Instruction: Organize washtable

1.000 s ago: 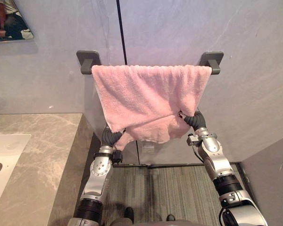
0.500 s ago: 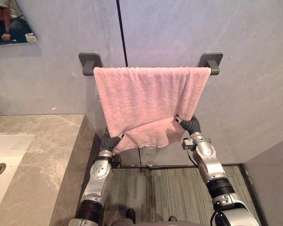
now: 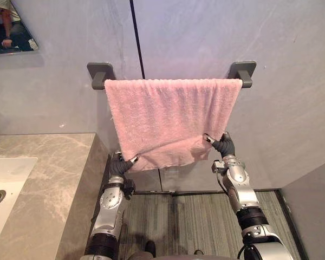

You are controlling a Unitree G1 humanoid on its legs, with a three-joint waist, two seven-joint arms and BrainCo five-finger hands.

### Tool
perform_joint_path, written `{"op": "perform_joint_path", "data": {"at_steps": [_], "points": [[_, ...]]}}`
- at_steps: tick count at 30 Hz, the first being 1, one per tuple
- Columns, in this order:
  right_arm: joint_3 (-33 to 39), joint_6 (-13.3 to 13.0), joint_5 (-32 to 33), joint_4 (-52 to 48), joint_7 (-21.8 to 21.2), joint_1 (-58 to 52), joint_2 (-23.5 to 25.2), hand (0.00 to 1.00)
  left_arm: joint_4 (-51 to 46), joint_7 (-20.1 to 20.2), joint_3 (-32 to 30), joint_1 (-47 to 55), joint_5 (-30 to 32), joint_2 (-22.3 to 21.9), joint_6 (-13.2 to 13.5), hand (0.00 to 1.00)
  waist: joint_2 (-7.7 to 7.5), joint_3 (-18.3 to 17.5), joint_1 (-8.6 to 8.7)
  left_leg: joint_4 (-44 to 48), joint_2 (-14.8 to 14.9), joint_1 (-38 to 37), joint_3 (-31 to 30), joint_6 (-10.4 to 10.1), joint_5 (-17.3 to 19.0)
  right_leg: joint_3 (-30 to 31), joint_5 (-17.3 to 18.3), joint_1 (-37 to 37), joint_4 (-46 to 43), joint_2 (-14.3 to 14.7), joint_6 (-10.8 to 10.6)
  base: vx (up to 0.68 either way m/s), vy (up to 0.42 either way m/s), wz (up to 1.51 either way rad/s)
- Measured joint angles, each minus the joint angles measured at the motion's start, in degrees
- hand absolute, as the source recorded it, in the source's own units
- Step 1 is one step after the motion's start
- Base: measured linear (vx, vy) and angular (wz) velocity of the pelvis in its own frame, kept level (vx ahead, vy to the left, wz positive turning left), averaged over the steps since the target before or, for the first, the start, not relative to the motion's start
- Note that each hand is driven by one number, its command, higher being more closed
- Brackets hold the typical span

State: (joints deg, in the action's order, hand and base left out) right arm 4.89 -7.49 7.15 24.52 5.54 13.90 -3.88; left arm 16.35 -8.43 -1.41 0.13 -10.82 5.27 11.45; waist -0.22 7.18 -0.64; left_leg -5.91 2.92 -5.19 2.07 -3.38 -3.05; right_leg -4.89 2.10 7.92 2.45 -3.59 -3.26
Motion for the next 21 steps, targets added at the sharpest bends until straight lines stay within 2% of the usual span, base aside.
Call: {"op": "perform_joint_path", "data": {"at_steps": [4, 10, 13, 18, 21], "points": [[2.6, 1.2, 0.2, 0.0, 1.1, -3.7, 0.2, 0.0, 0.0, -0.8, -3.2, 3.1, -2.2, 0.1, -0.4, 0.0, -0.22, 0.1, 0.06, 0.1, 0.0, 0.0, 0.3, 0.0, 0.0, 0.2, -0.4, 0.0, 0.4, -0.1, 0.0, -0.02, -0.008, -0.04], [4.8, 1.3, 1.2, -5.8, 2.0, -8.1, 0.2, 0.0, -2.6, -1.9, -6.8, 4.2, -5.1, 0.0, -0.4, 0.0, -0.29, 0.1, -0.03, 0.4, 0.4, 0.0, 1.1, 0.0, 0.0, 1.3, -1.2, -0.3, 0.8, 0.2, 0.1, -0.05, -0.016, -0.08], [8.5, 1.3, 1.2, -9.7, 2.4, -9.7, 0.1, 0.0, -8.2, -2.2, -10.6, 5.4, -6.5, -0.2, -0.2, 0.0, -0.29, 0.1, 0.08, 0.3, 0.4, -0.1, 1.2, 0.0, 0.0, 1.5, -1.2, -0.3, 0.7, 0.3, 0.1, -0.04, -0.015, -0.04], [14.9, 0.9, 1.3, -22.1, 4.5, -10.0, -0.1, 0.0, -20.1, -3.0, -17.0, 6.3, -7.3, -0.5, 0.9, 0.0, -0.28, 0.1, 0.12, 0.4, 0.4, -0.6, 1.3, 0.0, 0.0, 1.5, -1.2, -0.3, 0.6, 0.3, 0.1, -0.01, -0.005, 0.0], [15.1, -1.2, 1.4, -28.5, 4.5, -10.0, -0.4, 0.0, -26.1, -3.0, -18.0, 6.3, -7.6, -0.5, 2.1, 0.0, -0.26, 0.1, 0.12, 0.4, 0.3, -0.6, 1.3, 0.0, 0.0, 1.5, -1.2, -0.3, 0.6, 0.3, 0.1, -0.01, -0.005, 0.0]]}}
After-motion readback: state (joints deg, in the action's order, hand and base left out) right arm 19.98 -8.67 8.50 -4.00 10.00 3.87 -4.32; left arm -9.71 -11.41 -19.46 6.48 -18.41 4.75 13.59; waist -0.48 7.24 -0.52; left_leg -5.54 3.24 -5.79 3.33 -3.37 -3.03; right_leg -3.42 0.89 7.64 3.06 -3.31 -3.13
